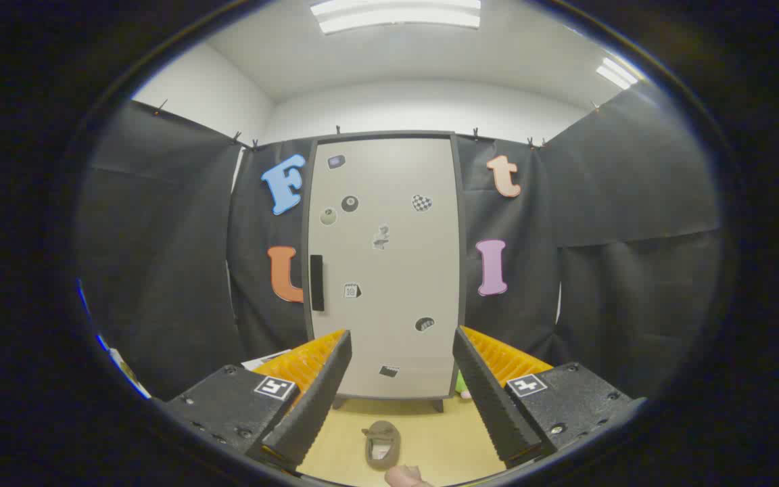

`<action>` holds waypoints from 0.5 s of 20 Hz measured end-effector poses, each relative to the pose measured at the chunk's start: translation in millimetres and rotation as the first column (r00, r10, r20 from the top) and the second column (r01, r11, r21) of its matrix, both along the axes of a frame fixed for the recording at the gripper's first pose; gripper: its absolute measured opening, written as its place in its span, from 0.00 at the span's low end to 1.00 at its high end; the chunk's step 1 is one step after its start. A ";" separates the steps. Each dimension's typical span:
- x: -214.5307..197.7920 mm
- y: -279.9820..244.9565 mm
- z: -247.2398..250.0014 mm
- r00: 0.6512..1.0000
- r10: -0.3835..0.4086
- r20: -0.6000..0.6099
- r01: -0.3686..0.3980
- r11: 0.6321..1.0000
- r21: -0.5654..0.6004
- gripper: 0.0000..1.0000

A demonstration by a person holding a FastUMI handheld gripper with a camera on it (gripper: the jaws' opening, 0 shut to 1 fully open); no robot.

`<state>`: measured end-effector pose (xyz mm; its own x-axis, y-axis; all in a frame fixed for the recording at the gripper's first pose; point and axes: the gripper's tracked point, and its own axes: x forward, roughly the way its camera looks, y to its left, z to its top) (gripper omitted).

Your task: Open the shoe cabinet door, grab the shoes and put them into the shoe cabinet, then close the shoe cabinet door.

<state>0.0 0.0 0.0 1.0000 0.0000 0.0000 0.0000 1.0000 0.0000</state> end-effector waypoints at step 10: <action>3.6 -2.1 0.7 1.000 -0.015 0.008 0.015 1.000 -0.011 0.99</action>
